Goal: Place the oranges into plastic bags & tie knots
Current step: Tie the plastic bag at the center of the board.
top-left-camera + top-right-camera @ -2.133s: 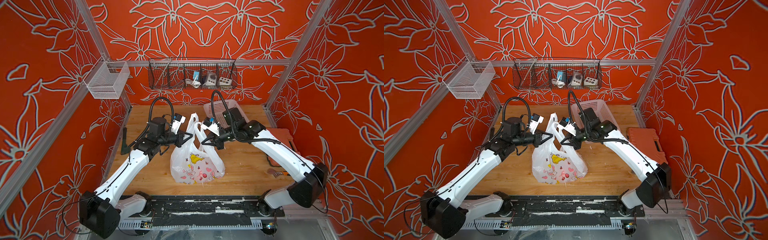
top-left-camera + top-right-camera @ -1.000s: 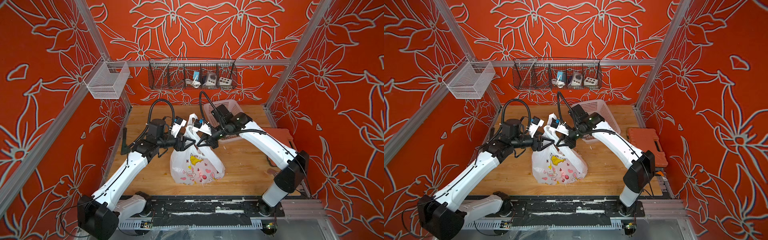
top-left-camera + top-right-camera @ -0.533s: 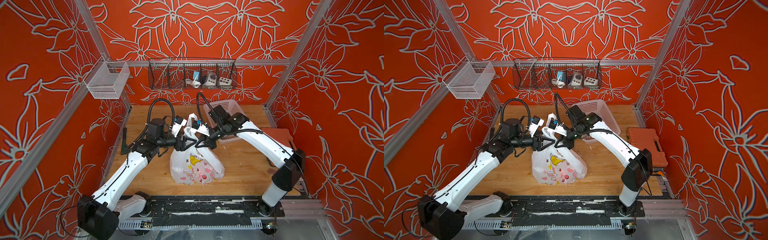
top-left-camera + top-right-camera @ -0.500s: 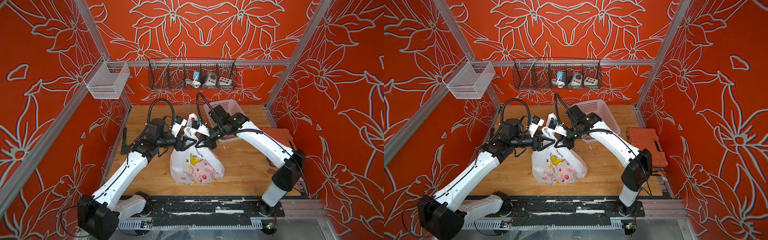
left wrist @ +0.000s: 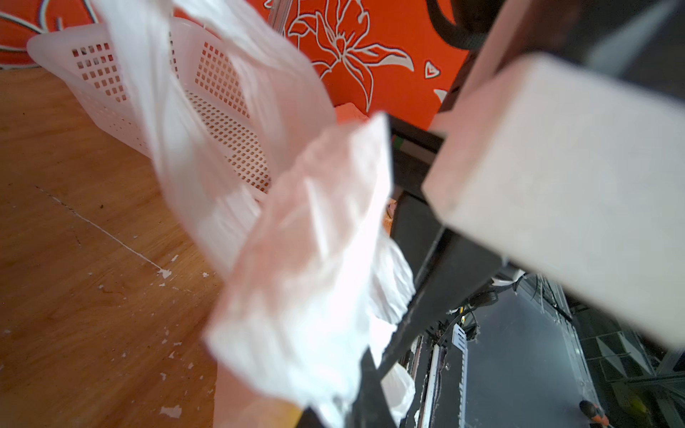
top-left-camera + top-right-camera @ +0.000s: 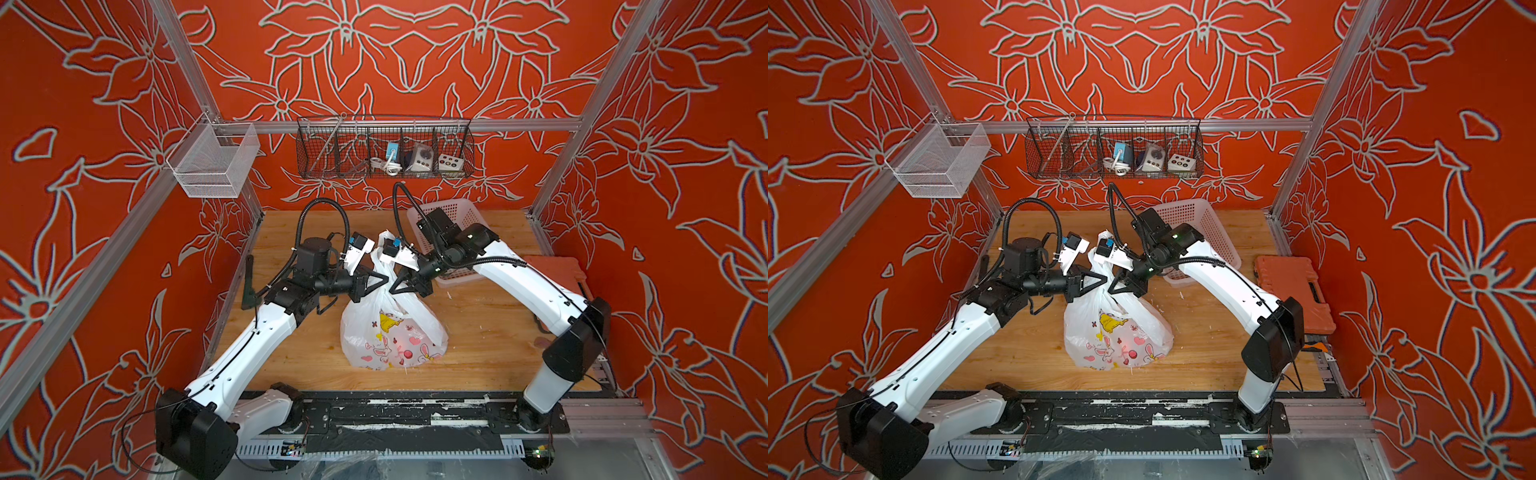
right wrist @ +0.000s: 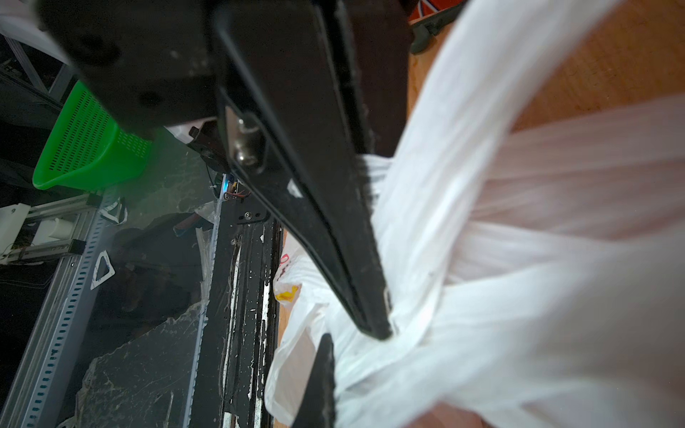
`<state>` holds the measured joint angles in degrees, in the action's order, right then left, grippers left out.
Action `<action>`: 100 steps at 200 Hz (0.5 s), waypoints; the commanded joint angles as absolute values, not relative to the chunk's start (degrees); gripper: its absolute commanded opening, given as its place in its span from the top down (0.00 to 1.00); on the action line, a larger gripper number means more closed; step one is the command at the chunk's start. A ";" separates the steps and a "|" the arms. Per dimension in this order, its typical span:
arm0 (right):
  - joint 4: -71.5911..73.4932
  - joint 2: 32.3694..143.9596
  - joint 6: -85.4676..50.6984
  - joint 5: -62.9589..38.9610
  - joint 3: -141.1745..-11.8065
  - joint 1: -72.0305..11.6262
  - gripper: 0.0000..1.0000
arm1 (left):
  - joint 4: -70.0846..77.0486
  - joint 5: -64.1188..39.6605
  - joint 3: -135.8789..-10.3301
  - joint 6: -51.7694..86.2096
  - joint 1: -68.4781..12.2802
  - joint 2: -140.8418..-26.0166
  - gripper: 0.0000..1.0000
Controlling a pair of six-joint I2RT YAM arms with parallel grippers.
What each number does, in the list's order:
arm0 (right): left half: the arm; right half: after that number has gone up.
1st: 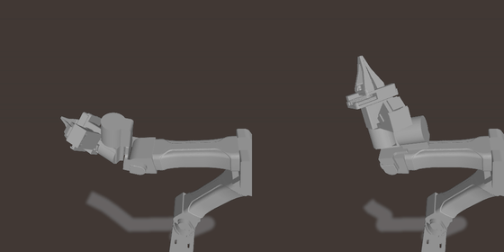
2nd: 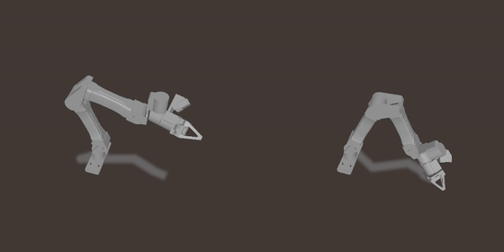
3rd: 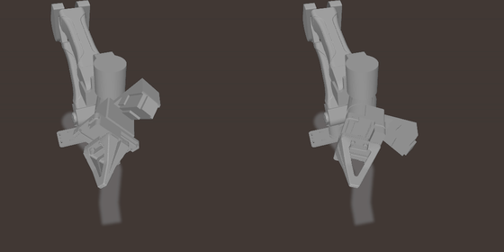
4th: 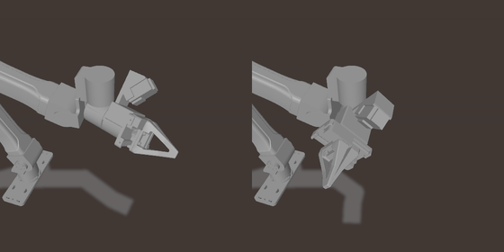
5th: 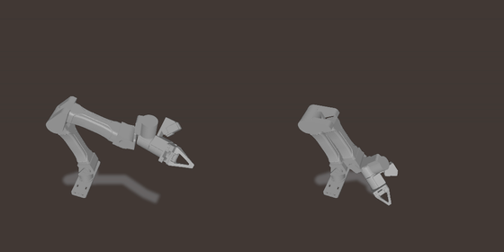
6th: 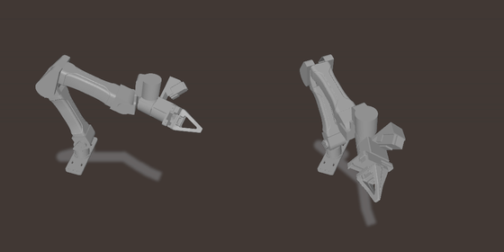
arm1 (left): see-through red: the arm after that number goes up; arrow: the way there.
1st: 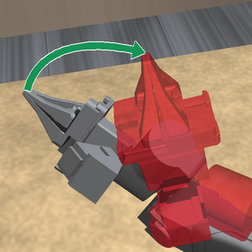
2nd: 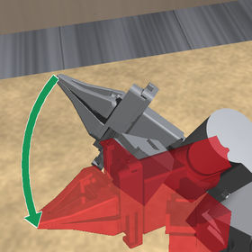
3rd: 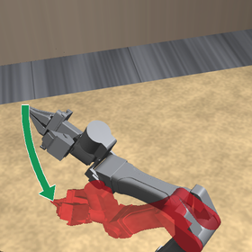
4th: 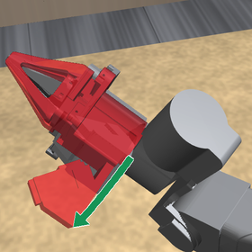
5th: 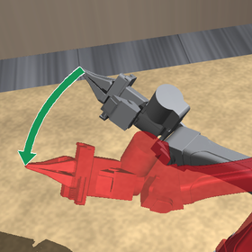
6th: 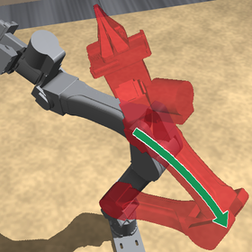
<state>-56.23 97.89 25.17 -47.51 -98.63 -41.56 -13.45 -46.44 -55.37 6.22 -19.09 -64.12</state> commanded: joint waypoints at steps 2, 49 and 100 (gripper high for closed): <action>-56.66 97.07 24.96 -47.35 -99.09 -41.90 0.92 | -11.04 -46.04 -54.54 6.56 -18.90 -63.49 1.00; -51.34 91.45 16.05 -38.15 -94.62 -41.49 0.58 | -8.88 -44.48 -53.57 7.99 -18.85 -62.43 1.00; -41.10 85.51 -3.36 -34.10 -93.13 -35.28 0.45 | -8.23 -45.26 -52.95 7.69 -18.89 -62.06 1.00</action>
<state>-48.21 87.94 8.84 -36.71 -93.21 -38.48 -10.31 -44.66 -53.45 7.73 -19.07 -63.48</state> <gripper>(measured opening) 0.535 0.054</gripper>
